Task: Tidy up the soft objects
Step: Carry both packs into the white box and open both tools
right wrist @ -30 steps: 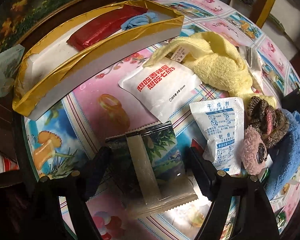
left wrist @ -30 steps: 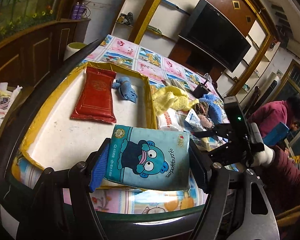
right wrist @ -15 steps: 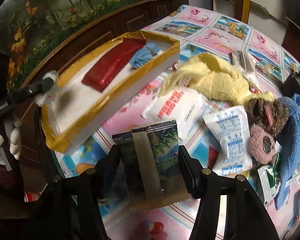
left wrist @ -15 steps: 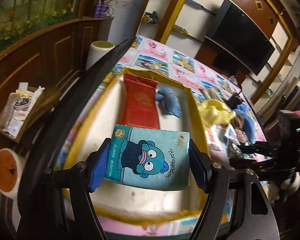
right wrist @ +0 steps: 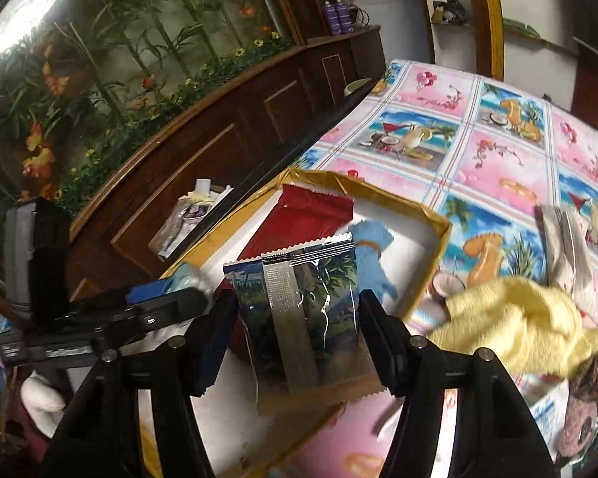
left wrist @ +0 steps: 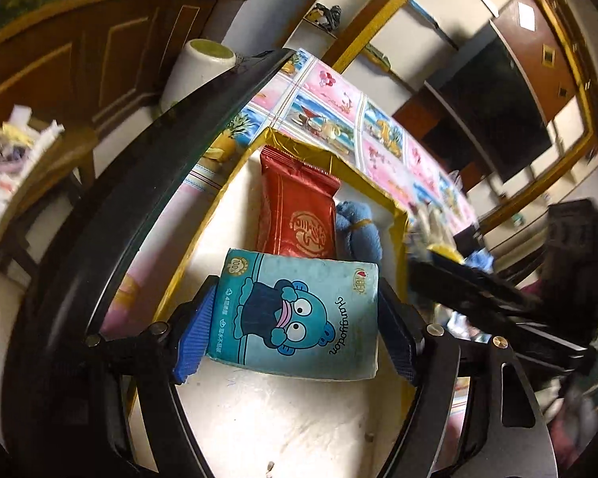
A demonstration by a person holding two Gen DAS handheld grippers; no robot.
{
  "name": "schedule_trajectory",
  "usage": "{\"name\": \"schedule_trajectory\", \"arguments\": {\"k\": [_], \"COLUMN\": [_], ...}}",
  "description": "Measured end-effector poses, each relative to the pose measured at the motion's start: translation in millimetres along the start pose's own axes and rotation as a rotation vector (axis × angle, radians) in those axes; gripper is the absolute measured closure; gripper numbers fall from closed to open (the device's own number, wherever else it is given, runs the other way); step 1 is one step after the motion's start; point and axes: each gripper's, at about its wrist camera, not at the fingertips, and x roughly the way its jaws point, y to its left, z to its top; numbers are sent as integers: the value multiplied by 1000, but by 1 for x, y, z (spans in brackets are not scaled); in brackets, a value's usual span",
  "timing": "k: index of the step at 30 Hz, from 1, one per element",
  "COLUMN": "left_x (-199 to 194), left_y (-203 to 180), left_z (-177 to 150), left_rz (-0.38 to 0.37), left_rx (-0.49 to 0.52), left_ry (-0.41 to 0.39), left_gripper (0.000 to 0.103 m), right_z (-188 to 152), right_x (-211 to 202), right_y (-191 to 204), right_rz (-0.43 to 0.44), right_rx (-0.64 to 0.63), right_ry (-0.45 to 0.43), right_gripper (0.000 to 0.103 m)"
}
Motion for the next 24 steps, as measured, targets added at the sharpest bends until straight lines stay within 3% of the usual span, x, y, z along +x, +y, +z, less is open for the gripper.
{"name": "schedule_trajectory", "arguments": {"k": [6,10,14,19,24], "left_x": [-5,-11,-30,-54,-51], "left_y": [10,7,-8,-37,-69], "left_z": [5,5,-6,-31,-57], "left_rz": [-71,-61,9,-44,-89], "left_rx": [-57,-55,-4,83,151], "left_ry": [-6,-8,-57,-106,-66], "left_gripper": [25,25,25,25,25], "right_z": [3,-1,-17,-46,-78], "right_x": [2,-22,-60,-94,-100], "right_y": [-4,-10,-33,-82,-120], "right_rz": [0,-19,-102,-279,-295], "right_rx": [-16,-16,2,63,162], "right_ry": [-11,-52,-102,-89,-29], "right_gripper": [36,36,36,36,36]}}
